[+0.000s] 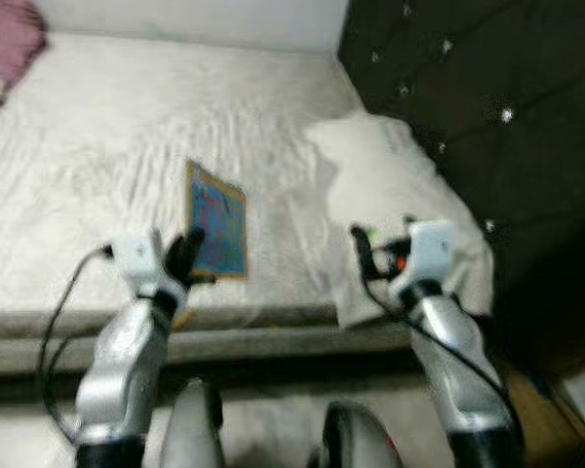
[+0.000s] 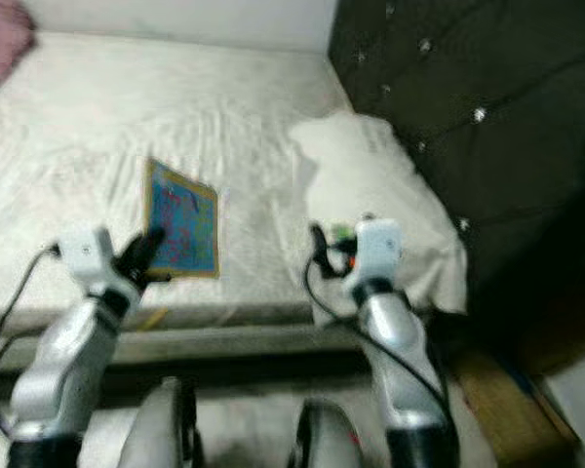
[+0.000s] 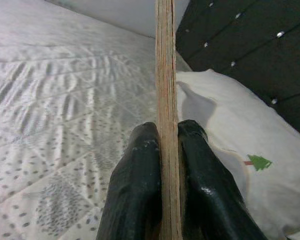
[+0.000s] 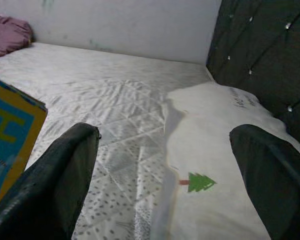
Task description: Clean up the room
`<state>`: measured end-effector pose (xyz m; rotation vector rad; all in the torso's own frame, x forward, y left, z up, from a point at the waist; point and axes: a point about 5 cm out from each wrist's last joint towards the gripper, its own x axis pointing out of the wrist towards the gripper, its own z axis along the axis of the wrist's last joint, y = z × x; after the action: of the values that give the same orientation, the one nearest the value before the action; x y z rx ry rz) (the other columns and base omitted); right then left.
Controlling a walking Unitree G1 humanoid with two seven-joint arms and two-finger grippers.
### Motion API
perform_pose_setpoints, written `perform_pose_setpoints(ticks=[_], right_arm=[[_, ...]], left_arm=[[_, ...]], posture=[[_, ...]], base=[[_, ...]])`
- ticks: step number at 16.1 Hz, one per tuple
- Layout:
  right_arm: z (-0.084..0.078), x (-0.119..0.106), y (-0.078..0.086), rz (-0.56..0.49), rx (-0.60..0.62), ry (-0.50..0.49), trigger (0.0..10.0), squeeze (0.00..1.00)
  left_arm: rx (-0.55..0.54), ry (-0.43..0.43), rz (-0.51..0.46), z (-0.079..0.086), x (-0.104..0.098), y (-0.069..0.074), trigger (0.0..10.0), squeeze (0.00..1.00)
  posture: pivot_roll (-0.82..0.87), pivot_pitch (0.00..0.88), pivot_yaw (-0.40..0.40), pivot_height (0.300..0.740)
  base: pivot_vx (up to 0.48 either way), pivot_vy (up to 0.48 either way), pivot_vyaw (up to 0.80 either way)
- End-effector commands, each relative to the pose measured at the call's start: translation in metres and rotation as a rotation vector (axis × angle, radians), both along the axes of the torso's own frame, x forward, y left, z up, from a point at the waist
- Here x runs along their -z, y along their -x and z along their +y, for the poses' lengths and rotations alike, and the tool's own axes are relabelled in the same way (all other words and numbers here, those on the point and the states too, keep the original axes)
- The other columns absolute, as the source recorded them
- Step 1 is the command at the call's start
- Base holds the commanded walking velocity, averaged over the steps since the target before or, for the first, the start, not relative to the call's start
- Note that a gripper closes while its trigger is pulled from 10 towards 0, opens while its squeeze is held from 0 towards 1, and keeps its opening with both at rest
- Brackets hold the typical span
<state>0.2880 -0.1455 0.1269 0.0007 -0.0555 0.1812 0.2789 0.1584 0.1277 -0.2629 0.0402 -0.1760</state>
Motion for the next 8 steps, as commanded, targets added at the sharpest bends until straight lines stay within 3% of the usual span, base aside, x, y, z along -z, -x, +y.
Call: perform_pose_setpoints(ticks=[1,5,8], right_arm=[[0.0012,-0.0035,-0.0018,-0.004,-0.01,0.0,10.0,0.0],[-0.0004,-0.0021,-0.0012,0.001,-0.009,0.005,10.0,0.0],[-0.0002,-0.0027,-0.0018,0.001,-0.009,0.007,10.0,0.0]], left_arm=[[0.003,0.01,-0.026,-0.0008,-0.0055,0.0012,10.0,0.0],[0.004,0.011,-0.024,-0.0012,-0.0055,0.0012,10.0,0.0],[-0.001,0.014,-0.016,-0.0006,-0.0048,0.0006,10.0,0.0]], posture=[[-0.04,0.082,-0.084,0.656],[-0.04,0.084,-0.086,0.656],[-0.04,0.09,-0.087,0.656]], base=[[0.285,0.0,0.0],[0.279,0.0,0.0],[0.0,0.0,0.0]])
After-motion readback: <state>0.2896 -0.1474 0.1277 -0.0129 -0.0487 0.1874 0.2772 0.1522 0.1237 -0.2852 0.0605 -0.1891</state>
